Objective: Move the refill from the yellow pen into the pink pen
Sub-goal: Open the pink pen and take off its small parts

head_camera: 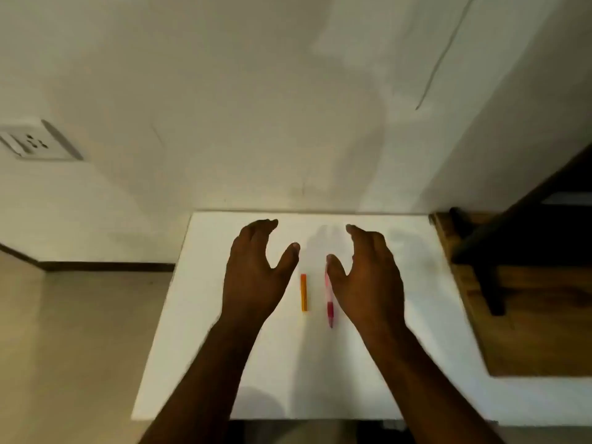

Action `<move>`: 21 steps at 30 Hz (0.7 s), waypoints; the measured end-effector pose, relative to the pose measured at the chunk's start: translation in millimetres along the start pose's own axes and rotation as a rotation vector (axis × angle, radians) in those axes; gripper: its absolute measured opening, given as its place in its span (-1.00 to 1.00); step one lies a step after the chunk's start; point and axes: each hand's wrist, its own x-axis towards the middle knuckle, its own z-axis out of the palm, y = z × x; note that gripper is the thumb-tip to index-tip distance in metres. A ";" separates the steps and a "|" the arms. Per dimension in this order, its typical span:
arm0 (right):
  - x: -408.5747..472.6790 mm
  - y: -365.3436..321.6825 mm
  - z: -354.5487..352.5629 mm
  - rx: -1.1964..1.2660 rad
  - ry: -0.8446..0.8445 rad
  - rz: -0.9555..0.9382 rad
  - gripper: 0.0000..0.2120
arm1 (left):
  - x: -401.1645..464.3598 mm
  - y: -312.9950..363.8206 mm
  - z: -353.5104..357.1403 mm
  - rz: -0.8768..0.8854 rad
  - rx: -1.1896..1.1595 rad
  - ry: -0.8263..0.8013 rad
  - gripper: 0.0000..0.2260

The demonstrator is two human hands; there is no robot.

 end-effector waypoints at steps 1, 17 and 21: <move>0.6 8.2 14.5 0.018 -0.038 0.046 -0.51 | -3.3 -11.5 11.2 -0.049 -0.041 -0.017 -0.54; 14.8 42.6 87.8 -0.056 -0.298 0.244 -0.64 | -2.7 -38.8 65.7 -0.344 -0.129 -0.189 -0.76; 14.4 37.4 74.3 0.202 -0.247 0.253 -0.62 | 1.5 -35.2 65.8 -0.367 -0.171 -0.200 -0.77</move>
